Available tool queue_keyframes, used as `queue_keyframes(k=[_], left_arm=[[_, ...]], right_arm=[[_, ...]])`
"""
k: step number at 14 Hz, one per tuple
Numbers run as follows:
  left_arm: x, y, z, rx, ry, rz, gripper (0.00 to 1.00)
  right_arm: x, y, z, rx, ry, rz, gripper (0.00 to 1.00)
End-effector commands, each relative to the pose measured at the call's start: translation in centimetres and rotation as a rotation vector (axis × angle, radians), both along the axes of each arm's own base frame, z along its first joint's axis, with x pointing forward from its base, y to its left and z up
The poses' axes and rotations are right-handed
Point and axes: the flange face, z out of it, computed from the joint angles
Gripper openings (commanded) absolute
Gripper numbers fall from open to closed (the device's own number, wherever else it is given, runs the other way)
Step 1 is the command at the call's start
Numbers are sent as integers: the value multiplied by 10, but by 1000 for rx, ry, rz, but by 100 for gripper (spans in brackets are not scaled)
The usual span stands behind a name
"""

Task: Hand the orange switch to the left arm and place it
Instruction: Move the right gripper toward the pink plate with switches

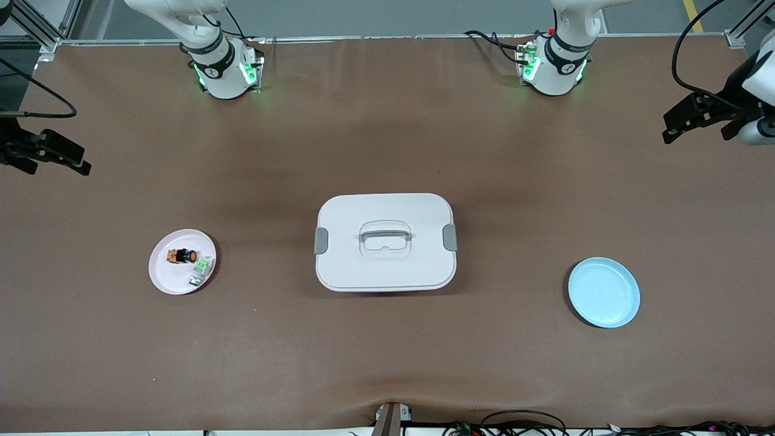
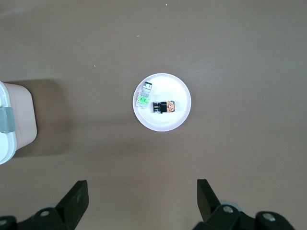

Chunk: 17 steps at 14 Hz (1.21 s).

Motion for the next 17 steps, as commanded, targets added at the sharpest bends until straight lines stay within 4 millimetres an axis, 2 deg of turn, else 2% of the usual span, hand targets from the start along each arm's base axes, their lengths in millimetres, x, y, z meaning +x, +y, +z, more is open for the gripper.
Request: queue_keyframes(k=[1,6,9,12,15,17], left_arm=[[1,0,3,14,7,2,100],[1,2,4,17,7,-5,100],[3,10,-1,11,17,2,100],[6,8,-7,-1,28,4,100],[8,8,-11,-4,36,-2,100],[8,8,-13,-4,39,-4,100]], right_arm=[[-6,-2,4,12,-10,7,100],[-6,-3,8,20,-22,8,100],[-5,-10,12,20,-36,-5,100],[-5,-23,17,18,-46,-21,100],[6,-35,-11,18,7,-34,100],[12,-36,-35,20,46,-39,100]])
